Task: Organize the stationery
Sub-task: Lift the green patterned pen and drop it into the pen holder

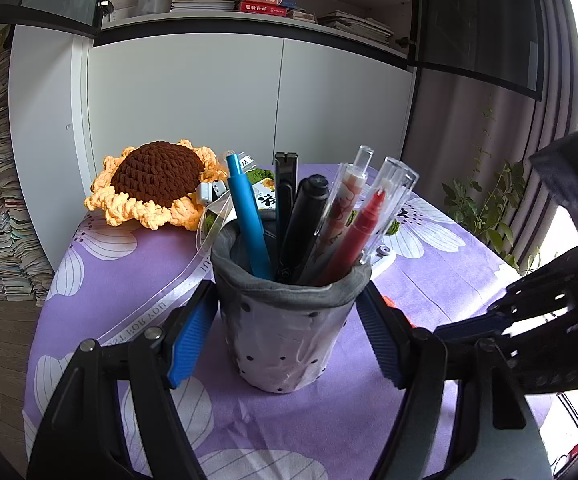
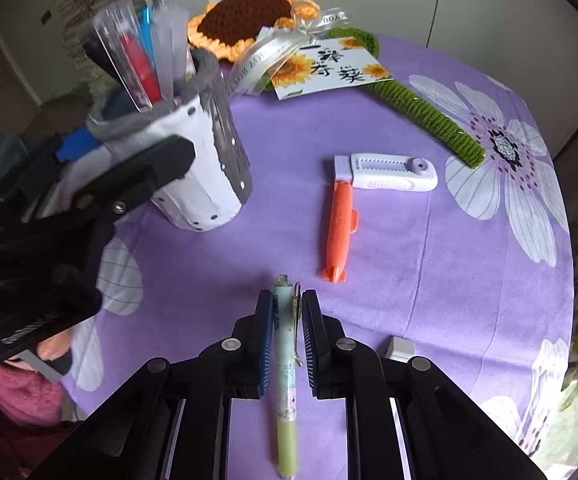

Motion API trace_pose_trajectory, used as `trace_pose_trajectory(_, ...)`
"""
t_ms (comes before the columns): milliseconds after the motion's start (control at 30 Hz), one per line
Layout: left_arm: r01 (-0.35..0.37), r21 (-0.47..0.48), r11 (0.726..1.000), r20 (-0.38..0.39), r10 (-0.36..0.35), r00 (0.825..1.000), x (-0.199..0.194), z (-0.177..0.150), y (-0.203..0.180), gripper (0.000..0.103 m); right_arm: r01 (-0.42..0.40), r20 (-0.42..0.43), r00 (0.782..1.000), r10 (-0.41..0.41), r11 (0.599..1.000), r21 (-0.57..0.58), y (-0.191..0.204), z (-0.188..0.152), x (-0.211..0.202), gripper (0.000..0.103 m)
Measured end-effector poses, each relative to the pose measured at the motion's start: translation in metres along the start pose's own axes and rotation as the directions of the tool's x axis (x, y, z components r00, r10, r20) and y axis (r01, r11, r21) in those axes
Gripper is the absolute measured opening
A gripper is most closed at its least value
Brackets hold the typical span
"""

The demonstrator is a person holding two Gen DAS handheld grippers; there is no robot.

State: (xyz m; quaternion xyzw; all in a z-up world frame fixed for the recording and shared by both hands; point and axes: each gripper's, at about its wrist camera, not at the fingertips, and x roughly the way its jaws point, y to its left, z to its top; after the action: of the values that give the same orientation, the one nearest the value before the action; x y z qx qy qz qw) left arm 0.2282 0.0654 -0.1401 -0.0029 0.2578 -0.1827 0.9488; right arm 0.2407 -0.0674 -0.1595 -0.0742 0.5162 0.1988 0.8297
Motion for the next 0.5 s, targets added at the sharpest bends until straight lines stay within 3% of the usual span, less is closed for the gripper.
trace_pose_trajectory(100,0.0,0.0,1.0,0.0,0.0,1.0,0.0,0.0,0.0,0.071,-0.04,0.091,0.995,0.038,0.999,0.025,0.0,0.001,-0.032,0.015)
trace_pose_trajectory(200,0.0,0.0,1.0,0.0,0.0,1.0,0.0,0.0,0.0,0.071,-0.065,0.218,0.974,0.057,0.997,0.03,0.004,0.002,-0.076,0.015)
trace_pose_trajectory(367,0.0,0.0,1.0,0.0,0.0,1.0,0.0,0.0,0.0,0.071,-0.108,0.41,0.906,0.107,0.994,-0.019,0.016,0.011,-0.134,0.015)
trace_pose_trajectory(500,0.0,0.0,1.0,-0.001,0.0,1.0,0.0,0.0,0.0,0.071,-0.121,0.497,0.855,0.145,0.989,-0.08,0.033,0.027,-0.165,0.013)
